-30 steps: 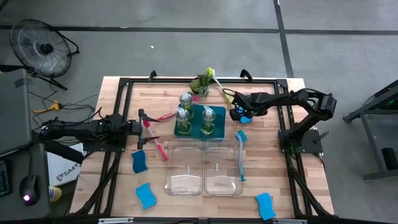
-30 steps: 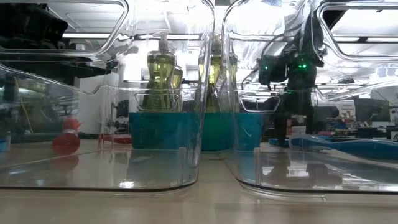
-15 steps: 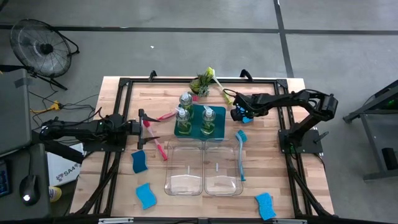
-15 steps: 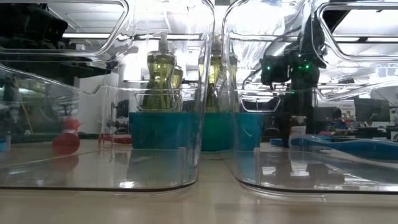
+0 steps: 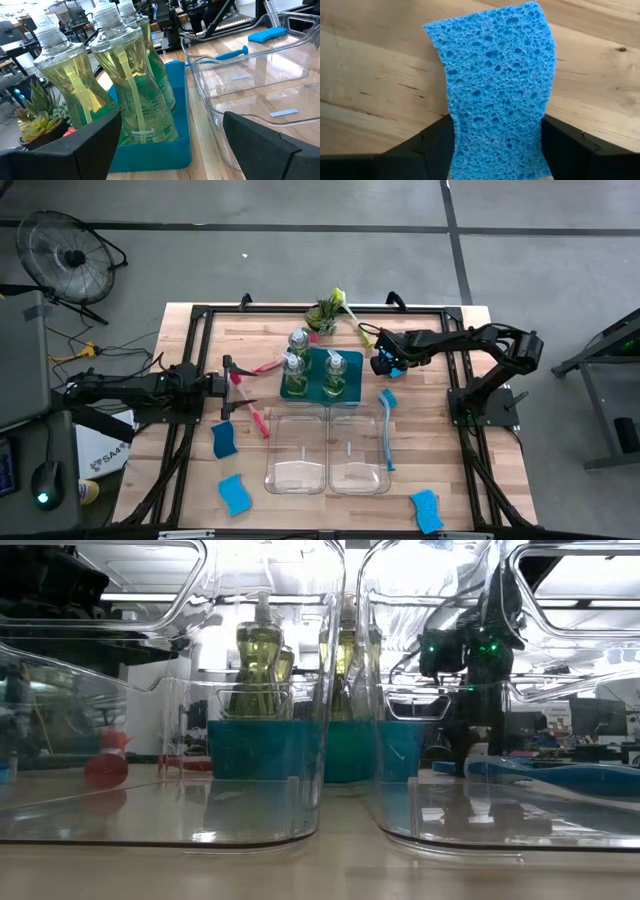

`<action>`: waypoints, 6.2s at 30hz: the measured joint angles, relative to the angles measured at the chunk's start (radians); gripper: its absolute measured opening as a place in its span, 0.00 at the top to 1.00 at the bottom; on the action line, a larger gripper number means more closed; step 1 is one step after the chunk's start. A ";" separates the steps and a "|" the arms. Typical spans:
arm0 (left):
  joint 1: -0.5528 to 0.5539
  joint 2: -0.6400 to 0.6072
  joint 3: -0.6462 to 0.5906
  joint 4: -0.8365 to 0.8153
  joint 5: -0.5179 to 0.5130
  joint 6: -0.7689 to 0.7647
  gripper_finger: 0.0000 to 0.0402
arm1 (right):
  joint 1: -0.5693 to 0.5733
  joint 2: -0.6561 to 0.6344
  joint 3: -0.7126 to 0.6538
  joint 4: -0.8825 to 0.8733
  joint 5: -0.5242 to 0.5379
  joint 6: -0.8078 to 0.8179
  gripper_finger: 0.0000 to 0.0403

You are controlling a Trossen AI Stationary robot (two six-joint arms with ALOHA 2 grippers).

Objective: Pick & Place Kitchen Sink Supplies
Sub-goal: Put the blue sponge into the right transparent bin

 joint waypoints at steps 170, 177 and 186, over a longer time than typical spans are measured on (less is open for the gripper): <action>0.000 0.000 0.000 0.000 0.000 0.000 0.14 | 0.810 -0.009 0.550 -0.251 -0.162 -0.091 0.21; 0.000 0.000 0.000 0.000 0.000 0.000 0.14 | 0.865 -0.123 0.550 -0.442 -0.175 0.170 0.21; 0.000 0.000 0.000 0.000 0.000 0.000 0.14 | 1.013 -0.208 0.550 -0.706 -0.188 0.690 0.21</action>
